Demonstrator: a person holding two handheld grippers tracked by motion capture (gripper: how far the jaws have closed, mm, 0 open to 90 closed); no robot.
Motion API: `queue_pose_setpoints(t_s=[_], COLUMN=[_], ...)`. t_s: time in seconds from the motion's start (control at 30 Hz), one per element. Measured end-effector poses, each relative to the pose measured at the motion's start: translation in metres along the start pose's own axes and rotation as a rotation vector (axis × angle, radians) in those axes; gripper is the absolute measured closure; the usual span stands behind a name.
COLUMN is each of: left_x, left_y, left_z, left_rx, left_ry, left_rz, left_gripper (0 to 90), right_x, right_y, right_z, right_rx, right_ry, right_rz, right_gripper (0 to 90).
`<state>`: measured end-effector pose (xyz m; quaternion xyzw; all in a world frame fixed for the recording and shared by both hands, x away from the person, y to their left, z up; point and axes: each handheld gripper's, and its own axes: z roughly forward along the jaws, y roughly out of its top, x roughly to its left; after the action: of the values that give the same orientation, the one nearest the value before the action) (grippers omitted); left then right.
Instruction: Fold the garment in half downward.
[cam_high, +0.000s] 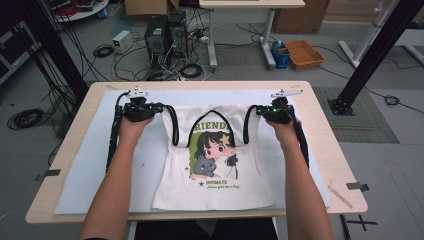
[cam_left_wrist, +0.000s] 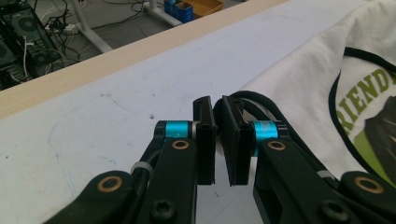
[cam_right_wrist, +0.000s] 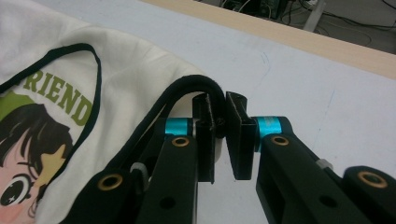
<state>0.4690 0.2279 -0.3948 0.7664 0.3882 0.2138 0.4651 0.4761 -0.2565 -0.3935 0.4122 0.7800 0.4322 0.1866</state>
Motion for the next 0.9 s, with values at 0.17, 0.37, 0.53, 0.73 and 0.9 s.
queue_pose_setpoints(t_s=[0.17, 0.37, 0.53, 0.73, 0.9], left_x=[-0.004, -0.010, -0.018, -0.030, -0.043], left_y=[-0.006, -0.010, -0.012, -0.016, -0.021], left_z=[-0.010, -0.023, -0.036, -0.050, -0.063], left_rx=[-0.018, -0.040, -0.056, -0.073, -0.102], left_ry=[-0.016, -0.031, -0.059, -0.089, -0.109], left_rz=[0.000, 0.007, 0.023, 0.052, 0.089], left_gripper=[83.7, 83.6, 83.6, 83.6, 83.5], right_x=[0.004, 0.011, 0.019, 0.027, 0.034], right_y=[-0.009, -0.015, -0.019, -0.026, -0.037], right_z=[-0.008, -0.021, -0.035, -0.050, -0.059], right_rx=[-0.014, -0.037, -0.054, -0.083, -0.101], right_ry=[0.021, 0.036, 0.057, 0.075, 0.097], right_rz=[-0.001, -0.016, -0.046, -0.072, -0.088], right_gripper=[83.7, 83.6, 83.6, 83.5, 83.4])
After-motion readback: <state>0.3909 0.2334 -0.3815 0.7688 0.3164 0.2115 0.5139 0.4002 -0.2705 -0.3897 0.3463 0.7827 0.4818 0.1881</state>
